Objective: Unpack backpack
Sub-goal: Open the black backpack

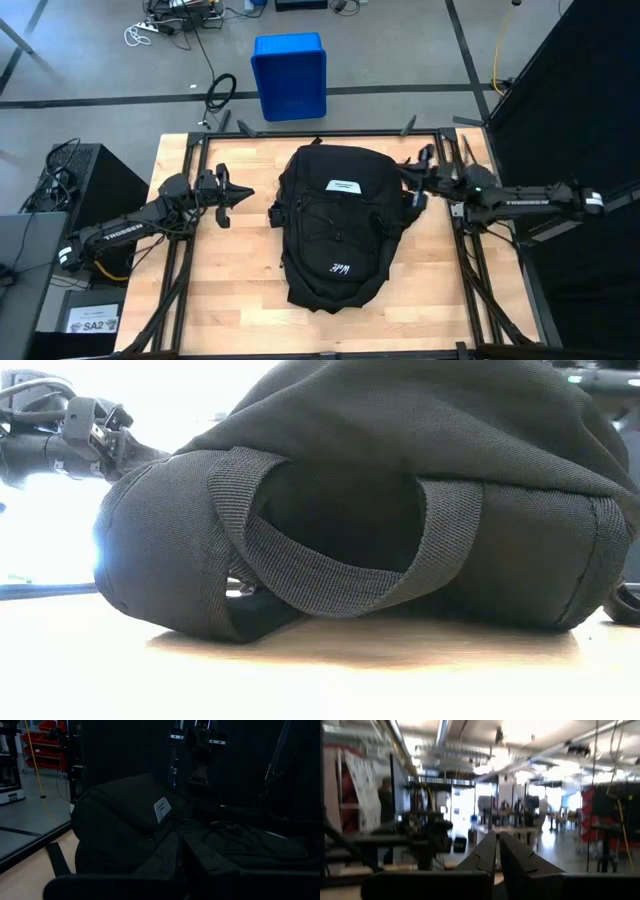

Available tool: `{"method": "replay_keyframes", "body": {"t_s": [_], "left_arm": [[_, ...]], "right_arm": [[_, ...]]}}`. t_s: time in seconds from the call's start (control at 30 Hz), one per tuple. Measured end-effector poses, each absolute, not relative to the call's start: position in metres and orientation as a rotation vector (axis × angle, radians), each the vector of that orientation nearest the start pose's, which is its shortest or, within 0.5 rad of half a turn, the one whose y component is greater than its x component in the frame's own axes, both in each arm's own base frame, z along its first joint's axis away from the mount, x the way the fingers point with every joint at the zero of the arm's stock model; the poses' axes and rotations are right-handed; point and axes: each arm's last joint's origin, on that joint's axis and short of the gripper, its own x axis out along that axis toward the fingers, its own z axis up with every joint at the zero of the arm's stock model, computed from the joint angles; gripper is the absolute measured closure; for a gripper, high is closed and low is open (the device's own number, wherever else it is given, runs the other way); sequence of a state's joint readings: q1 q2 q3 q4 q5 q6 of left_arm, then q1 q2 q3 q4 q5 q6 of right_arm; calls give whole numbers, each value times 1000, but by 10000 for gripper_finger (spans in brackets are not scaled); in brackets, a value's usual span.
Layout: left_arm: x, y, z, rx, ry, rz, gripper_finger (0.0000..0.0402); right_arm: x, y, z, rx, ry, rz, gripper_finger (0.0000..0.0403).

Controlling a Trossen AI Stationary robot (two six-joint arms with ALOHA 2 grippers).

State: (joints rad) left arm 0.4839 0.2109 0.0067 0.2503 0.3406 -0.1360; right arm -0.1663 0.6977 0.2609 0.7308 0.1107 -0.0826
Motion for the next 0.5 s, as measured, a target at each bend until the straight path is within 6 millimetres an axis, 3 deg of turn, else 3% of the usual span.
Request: {"method": "replay_keyframes", "body": {"t_s": [0.27,0.5], "left_arm": [[101,42,172,-117,-52,140,401],[101,42,172,-117,-52,140,401]], "right_arm": [[208,-38,244,-143,-80,-284,402],[232,-43,230,-150,19,-281,398]]}}
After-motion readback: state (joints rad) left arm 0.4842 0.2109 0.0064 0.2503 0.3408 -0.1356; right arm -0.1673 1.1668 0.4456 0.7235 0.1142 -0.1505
